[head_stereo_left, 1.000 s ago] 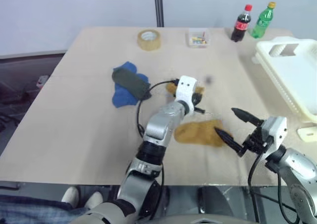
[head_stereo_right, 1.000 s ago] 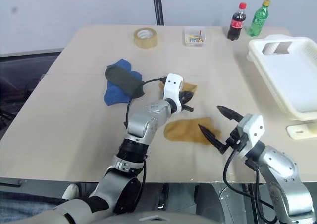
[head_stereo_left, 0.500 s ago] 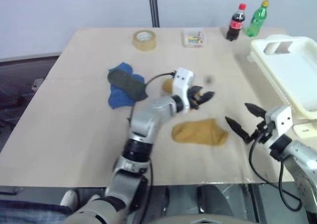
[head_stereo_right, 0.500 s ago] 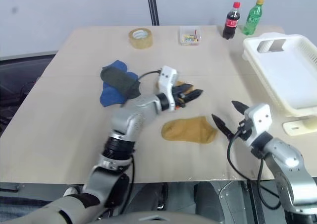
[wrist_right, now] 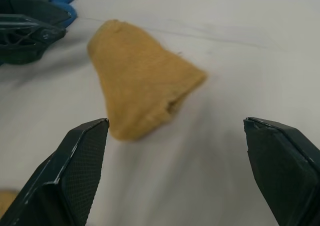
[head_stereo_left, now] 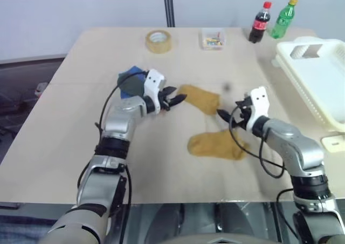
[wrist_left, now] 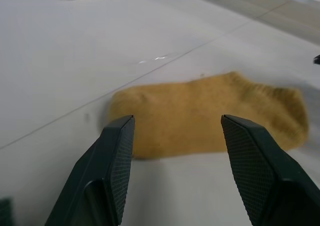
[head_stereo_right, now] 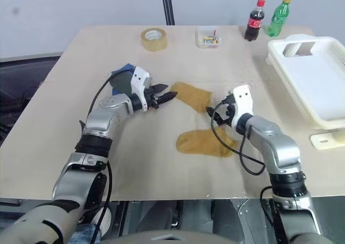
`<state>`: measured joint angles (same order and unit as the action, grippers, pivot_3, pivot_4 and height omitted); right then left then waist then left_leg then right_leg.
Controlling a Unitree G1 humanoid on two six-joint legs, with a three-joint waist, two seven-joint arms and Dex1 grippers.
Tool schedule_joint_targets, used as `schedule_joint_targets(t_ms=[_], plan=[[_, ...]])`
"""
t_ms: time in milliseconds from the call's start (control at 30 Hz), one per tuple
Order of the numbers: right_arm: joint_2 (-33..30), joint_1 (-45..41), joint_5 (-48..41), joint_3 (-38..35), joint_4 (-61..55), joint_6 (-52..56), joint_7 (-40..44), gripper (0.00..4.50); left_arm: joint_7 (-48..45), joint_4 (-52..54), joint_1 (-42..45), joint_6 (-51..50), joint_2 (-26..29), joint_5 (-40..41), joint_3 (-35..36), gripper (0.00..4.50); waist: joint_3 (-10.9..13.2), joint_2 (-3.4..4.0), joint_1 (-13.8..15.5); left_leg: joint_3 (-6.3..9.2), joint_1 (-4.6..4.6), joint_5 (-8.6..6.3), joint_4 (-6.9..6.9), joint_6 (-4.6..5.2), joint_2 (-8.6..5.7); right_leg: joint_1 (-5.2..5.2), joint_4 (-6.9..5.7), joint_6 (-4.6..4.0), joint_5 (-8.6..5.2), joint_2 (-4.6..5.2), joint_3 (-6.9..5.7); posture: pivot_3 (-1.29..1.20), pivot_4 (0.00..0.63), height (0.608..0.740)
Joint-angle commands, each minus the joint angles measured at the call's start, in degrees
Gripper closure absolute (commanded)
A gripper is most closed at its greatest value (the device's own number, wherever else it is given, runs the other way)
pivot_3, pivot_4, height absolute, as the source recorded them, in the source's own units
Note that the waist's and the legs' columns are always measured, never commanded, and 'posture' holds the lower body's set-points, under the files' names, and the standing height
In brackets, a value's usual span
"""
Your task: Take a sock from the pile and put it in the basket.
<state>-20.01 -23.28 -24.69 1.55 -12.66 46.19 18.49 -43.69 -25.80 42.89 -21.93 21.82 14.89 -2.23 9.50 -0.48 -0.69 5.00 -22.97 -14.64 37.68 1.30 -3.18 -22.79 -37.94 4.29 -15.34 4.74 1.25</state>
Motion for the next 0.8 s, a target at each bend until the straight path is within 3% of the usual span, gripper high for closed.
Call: schedule_joint_targets(t_ms=[33,100,200,433,533,800], plan=[[3.7,-3.4,1.4,1.9,3.9,0.4,-1.2,0.0,-0.7,-1.1,1.1,2.9,1.0,-0.5,1.5,1.55,0.0,0.0,-0.1,-0.01,-0.02,0.0,0.01,0.0,-0.02,-0.03,-0.02,0.0,0.0,0.02,0.01,0.0,0.15,0.74],[5.8,-4.7,1.6,1.3,6.2,1.4,-2.3,0.0,-0.7,-1.3,1.0,3.1,1.1,-0.4,1.7,1.55,0.0,0.0,-0.2,-0.03,-0.01,0.0,0.03,0.0,-0.02,-0.04,-0.08,0.0,0.0,0.02,0.03,0.0,0.15,0.74],[7.4,-5.7,2.0,0.7,8.0,1.4,-2.6,0.78,-0.6,-0.4,0.2,2.8,1.0,-0.1,1.8,1.38,0.0,0.0,-0.3,-0.01,0.0,0.0,0.03,0.0,0.01,-0.06,-0.14,0.0,0.0,-0.01,0.02,0.0,0.15,0.74],[8.0,-6.0,1.8,-0.3,7.6,1.6,-1.9,4.41,-0.2,1.4,-1.3,2.4,0.5,-0.1,1.7,1.38,0.0,0.0,-0.4,-0.02,0.0,0.0,0.05,0.0,0.0,-0.07,-0.15,0.0,0.0,-0.01,0.04,0.0,0.15,0.74],[6.1,-5.6,1.7,0.4,6.2,2.2,0.2,4.47,0.2,0.8,-1.3,2.0,0.4,0.1,2.1,1.38,0.0,0.0,-0.4,-0.02,0.0,0.0,0.07,0.0,0.0,-0.07,-0.18,0.0,0.01,-0.01,0.04,0.0,0.15,0.74],[-7.8,-2.1,-1.0,1.4,-0.5,4.3,13.4,4.47,2.3,2.6,-1.8,-8.6,-2.2,5.8,6.0,1.38,0.0,0.0,-0.2,-0.02,-0.03,-0.01,0.1,0.02,-0.02,-0.05,-0.13,0.0,0.0,0.0,0.02,0.0,0.15,0.74]])
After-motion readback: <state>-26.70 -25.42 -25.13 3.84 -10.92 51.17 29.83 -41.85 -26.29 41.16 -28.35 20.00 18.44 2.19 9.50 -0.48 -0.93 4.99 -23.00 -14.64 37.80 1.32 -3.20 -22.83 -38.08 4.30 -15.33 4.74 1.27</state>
